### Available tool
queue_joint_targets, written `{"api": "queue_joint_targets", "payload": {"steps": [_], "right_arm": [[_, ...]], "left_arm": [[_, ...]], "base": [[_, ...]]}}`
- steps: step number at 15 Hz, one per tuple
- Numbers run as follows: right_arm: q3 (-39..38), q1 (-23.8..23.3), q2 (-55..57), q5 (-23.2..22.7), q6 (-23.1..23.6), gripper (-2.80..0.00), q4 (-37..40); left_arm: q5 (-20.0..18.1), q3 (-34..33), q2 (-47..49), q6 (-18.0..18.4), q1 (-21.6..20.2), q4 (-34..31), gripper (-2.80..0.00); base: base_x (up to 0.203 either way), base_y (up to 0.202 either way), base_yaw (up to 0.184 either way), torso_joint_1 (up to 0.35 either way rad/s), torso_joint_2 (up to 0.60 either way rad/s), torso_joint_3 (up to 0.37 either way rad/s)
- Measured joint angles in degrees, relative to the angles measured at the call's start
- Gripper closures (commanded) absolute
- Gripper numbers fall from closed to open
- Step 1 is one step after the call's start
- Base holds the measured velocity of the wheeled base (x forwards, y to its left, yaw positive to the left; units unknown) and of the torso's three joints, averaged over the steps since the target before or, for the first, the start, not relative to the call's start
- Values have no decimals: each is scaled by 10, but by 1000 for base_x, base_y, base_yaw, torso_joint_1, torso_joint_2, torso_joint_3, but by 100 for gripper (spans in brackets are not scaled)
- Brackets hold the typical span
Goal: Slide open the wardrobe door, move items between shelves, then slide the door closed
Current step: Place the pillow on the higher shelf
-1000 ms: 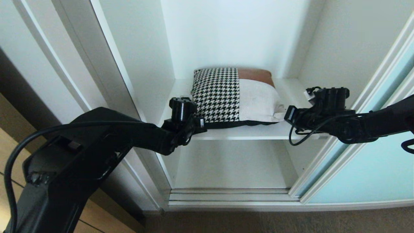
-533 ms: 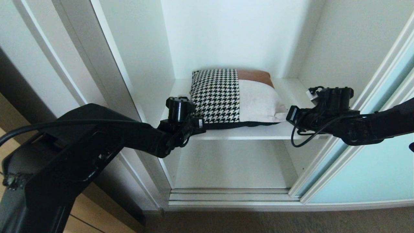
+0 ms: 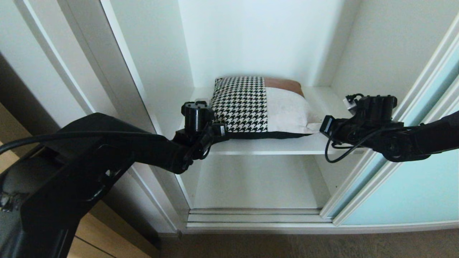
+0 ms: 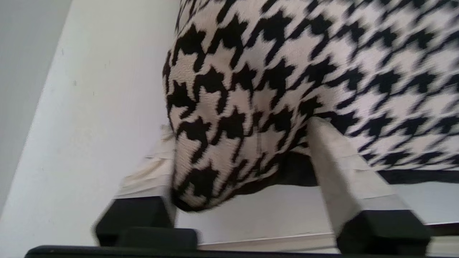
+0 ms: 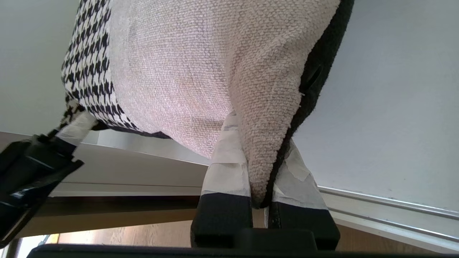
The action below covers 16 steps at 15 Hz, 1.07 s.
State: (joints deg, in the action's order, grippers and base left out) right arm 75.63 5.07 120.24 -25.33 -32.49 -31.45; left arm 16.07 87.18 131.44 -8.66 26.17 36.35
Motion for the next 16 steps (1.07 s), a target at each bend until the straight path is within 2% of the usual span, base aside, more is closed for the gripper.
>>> {"api": "queue_joint_targets", "payload": {"steps": [5, 9, 14, 15, 16], "right_arm": [[-3, 3, 0, 0, 0, 0, -4], [-4, 4, 3, -2, 0, 0, -5], [-11, 4, 5, -1, -1, 0, -13], [-11, 4, 5, 0, -2, -280, -13], [-11, 4, 6, 1, -2, -280, -15]], "left_arm": [[-6, -68, -32, 4, 8, 16, -280], [-6, -123, -64, 7, 13, 66, -280], [-20, -189, -136, 6, 32, 63, -280], [-20, -195, -145, 5, 32, 63, -280], [-20, -201, -149, 3, 33, 63, -280]], "base": [[0, 0, 0, 0, 0, 0], [0, 0, 0, 0, 0, 0], [0, 0, 0, 0, 0, 0], [0, 0, 0, 0, 0, 0], [0, 0, 0, 0, 0, 0]]}}
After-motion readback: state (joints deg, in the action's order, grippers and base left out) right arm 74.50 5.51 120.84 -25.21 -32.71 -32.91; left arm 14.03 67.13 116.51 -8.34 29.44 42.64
